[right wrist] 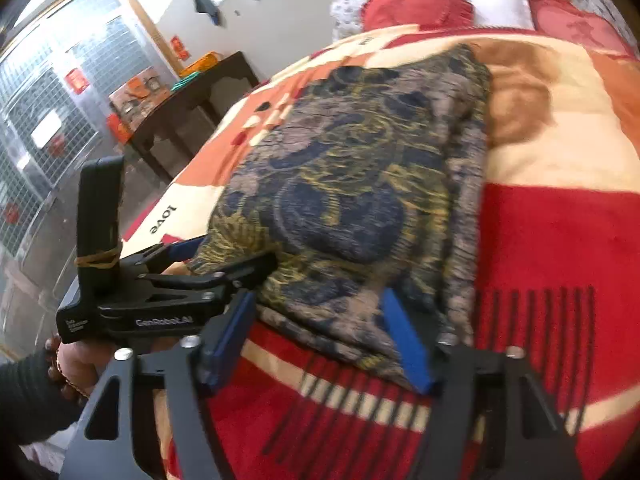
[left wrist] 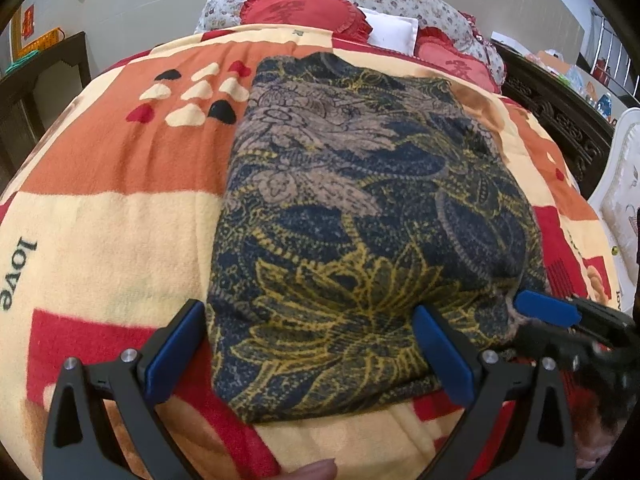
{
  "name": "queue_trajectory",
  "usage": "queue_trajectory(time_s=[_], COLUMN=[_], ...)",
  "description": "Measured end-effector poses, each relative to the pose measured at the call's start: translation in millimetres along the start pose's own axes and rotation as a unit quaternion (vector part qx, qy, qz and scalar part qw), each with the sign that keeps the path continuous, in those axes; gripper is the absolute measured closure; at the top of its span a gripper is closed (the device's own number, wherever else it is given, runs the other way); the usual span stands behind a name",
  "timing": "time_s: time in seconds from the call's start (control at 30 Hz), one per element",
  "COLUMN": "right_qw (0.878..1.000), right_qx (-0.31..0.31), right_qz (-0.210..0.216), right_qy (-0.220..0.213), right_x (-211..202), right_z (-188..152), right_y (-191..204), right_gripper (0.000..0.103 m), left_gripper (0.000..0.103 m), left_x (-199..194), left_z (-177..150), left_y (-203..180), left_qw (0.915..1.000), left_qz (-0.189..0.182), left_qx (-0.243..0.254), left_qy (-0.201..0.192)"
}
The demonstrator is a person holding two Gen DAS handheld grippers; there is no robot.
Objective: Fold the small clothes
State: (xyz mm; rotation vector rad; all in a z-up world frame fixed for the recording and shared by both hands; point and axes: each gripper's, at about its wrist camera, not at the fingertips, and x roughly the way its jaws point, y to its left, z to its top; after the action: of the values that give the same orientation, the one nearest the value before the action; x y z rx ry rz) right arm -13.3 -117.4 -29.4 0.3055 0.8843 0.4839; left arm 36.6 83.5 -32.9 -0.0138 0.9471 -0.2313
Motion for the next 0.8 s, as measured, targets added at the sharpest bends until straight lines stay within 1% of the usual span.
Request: queue_trajectory(time_s=[0.03, 0.13, 0.2, 0.23, 0.27, 0.33, 0.4, 0.43, 0.47, 0.5, 0.53, 0.57, 0.63, 0.67, 0.73, 0.8], right_qw=[1.0, 0.999, 0.998, 0.998, 0.997, 0.988, 0.977, 0.973, 0.971, 0.969, 0.968, 0.968, 0.969, 0.972, 0.975, 0.975], right_qx=[0.013, 0.047, 0.047, 0.037, 0.023, -0.014, -0.044, -0.049, -0.05, -0.047, -0.047, -0.051, -0.042, -0.035, -0.036, -0.041], right_qz=[0.0, -0.001, -0.027, -0.043, -0.075, -0.153, -0.21, -0.224, -0.233, -0.238, -0.241, -0.244, -0.243, -0.232, -0.219, -0.213], right_qy=[0.002, 0.015, 0.01, 0.005, -0.002, -0.014, -0.004, 0.007, 0.025, 0.041, 0.042, 0.035, 0.025, 0.009, -0.023, -0.04], right_x=[-2.8, -16.2, -33.1, -39.4, -46.1, -52.8, -48.8, -44.6, -38.4, -31.4, -28.9, -29.2, -34.8, -41.4, -51.2, -49.7], right_z=[-0.7, -2.5, -5.8, -7.3, -9.4, -14.0, -17.5, -19.3, -21.7, -25.6, -28.7, -31.4, -28.9, -25.1, -13.3, 3.9], right_y=[-4.4, -12.2, -8.1, -4.1, 0.3, 8.5, 13.3, 13.3, 11.6, 8.5, 6.1, 6.2, 7.8, 9.3, 15.6, 19.6], right_gripper=[0.06, 0.064, 0.066, 0.066, 0.066, 0.066, 0.066, 0.066, 0.066, 0.066, 0.066, 0.066, 0.066, 0.066, 0.066, 0.066], left_gripper=[0.0, 0.0, 0.0, 0.0, 0.0, 0.0, 0.0, 0.0, 0.0, 0.0, 0.0, 0.0, 0.0, 0.0, 0.0, 0.0], left_x=[-0.7, -11.4, -28.7, -35.3, -40.7, -44.5, -38.8, -34.0, -27.4, -26.4, -28.0, -29.4, -36.2, -40.3, -47.5, -46.2], left_z=[-0.6, -1.3, -8.1, -11.6, -16.0, -24.0, -32.1, -35.5, -41.5, -47.2, -49.6, -50.2, -45.8, -42.5, -27.6, -11.6], left_y=[-0.4, -1.3, -4.9, -9.5, -16.3, -31.2, -43.4, -47.0, -50.9, -55.0, -57.0, -56.8, -52.7, -51.1, -49.3, -47.2], left_qw=[1.0, 0.9996, 0.9996, 0.9997, 0.9998, 0.9999, 0.9996, 0.9993, 0.9987, 0.9979, 0.9976, 0.9976, 0.9985, 0.9988, 0.9988, 0.9989], left_qz=[0.001, 0.011, 0.003, -0.003, -0.008, 0.004, 0.003, 0.002, 0.013, 0.028, 0.032, 0.032, 0.019, 0.015, 0.019, 0.022], left_qx=[0.0, -0.01, -0.023, -0.021, -0.014, 0.007, 0.024, 0.029, 0.039, 0.057, 0.061, 0.06, 0.049, 0.045, 0.045, 0.036], left_qy=[0.002, 0.023, 0.017, 0.014, 0.011, 0.008, 0.017, 0.024, 0.029, 0.015, 0.007, 0.009, 0.015, 0.009, -0.012, -0.02])
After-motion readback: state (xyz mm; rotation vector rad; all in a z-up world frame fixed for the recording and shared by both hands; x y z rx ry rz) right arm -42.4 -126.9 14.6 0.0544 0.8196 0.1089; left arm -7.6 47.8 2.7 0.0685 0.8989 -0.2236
